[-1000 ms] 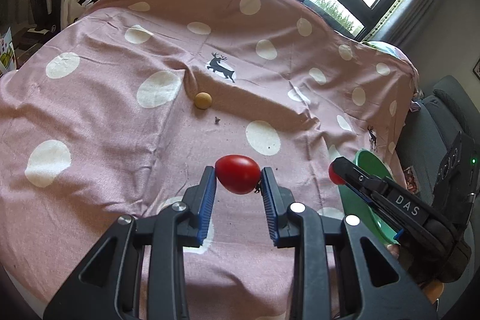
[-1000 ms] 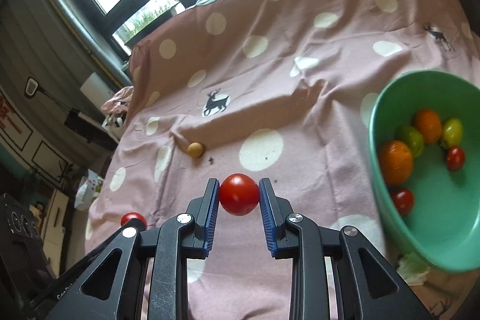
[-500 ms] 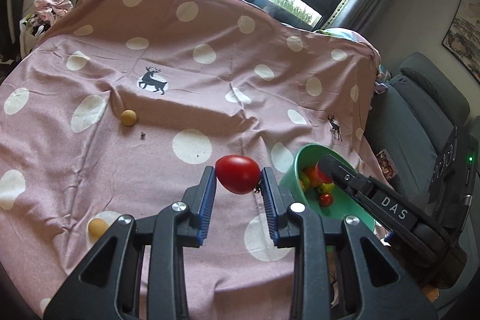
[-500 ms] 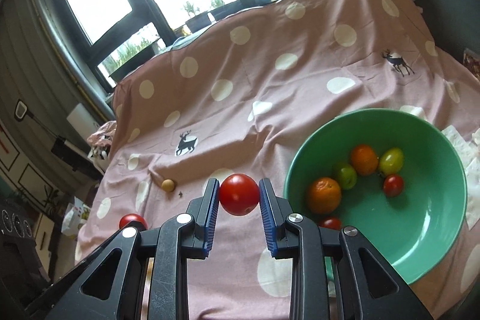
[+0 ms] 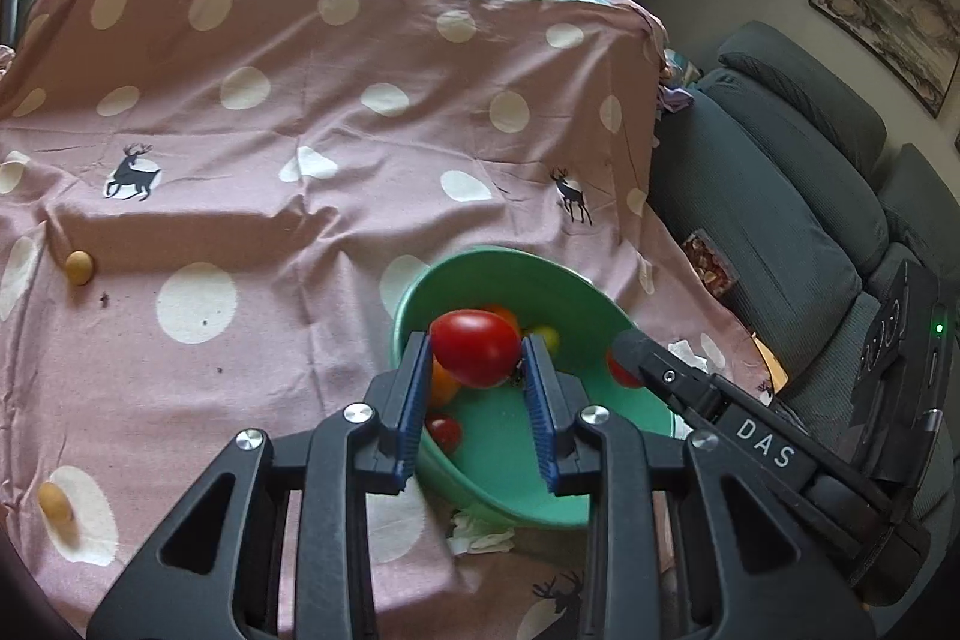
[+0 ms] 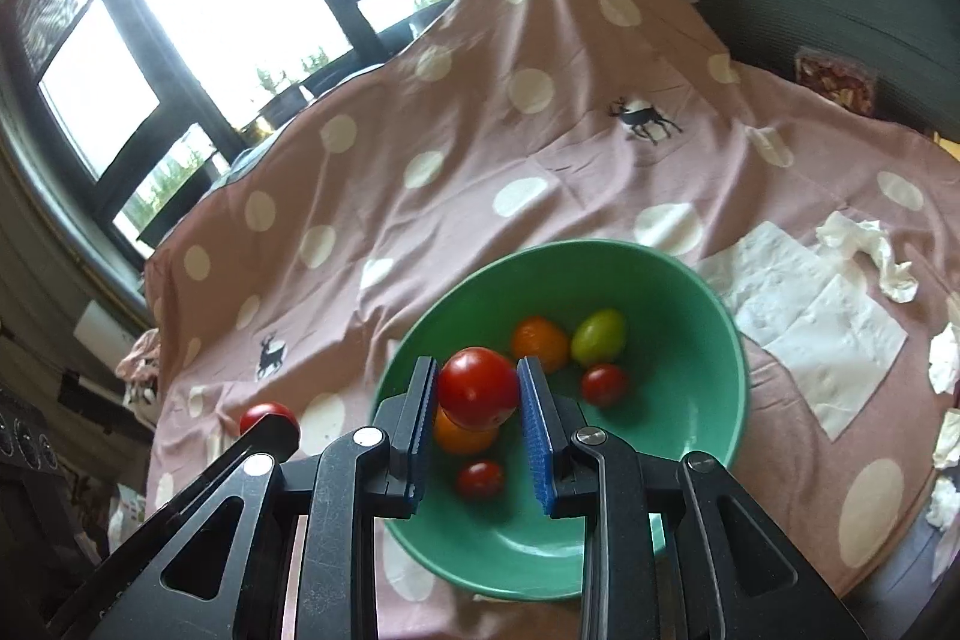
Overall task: Organize fruits
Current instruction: 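Carry both tomatoes over the green bowl, then open both grippers to release the tomatoes into the bowl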
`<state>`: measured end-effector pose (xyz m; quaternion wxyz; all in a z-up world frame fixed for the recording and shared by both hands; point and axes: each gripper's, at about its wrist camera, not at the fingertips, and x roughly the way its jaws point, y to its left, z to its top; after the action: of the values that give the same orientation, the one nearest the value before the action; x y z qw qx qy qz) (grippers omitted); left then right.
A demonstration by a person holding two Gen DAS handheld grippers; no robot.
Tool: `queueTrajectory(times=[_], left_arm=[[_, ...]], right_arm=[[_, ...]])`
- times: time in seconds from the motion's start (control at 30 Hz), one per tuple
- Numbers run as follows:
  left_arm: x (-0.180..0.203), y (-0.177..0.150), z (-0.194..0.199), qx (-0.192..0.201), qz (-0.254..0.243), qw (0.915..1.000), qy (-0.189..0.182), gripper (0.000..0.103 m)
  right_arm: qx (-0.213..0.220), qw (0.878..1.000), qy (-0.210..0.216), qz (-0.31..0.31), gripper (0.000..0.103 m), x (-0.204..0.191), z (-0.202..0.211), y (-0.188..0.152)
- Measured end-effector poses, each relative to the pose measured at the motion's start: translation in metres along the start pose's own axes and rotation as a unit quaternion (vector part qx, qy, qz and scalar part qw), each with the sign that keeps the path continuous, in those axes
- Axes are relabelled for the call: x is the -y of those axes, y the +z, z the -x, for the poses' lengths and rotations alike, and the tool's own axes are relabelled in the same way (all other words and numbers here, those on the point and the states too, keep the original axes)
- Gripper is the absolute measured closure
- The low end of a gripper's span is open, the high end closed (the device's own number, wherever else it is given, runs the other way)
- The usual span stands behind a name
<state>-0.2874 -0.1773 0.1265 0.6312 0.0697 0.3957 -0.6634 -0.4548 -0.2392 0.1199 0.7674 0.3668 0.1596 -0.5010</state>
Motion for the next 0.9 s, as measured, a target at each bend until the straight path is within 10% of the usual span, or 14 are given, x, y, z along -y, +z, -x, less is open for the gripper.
queueTrajectory(times=[0.9], left_arm=[[0.035,-0.025,-0.074,-0.103,-0.051,0.9933,-0.012,0.072]], right_arm=[[-0.04,0.996,-0.064,-0.056,0.074,0.05,-0.019,0.002]])
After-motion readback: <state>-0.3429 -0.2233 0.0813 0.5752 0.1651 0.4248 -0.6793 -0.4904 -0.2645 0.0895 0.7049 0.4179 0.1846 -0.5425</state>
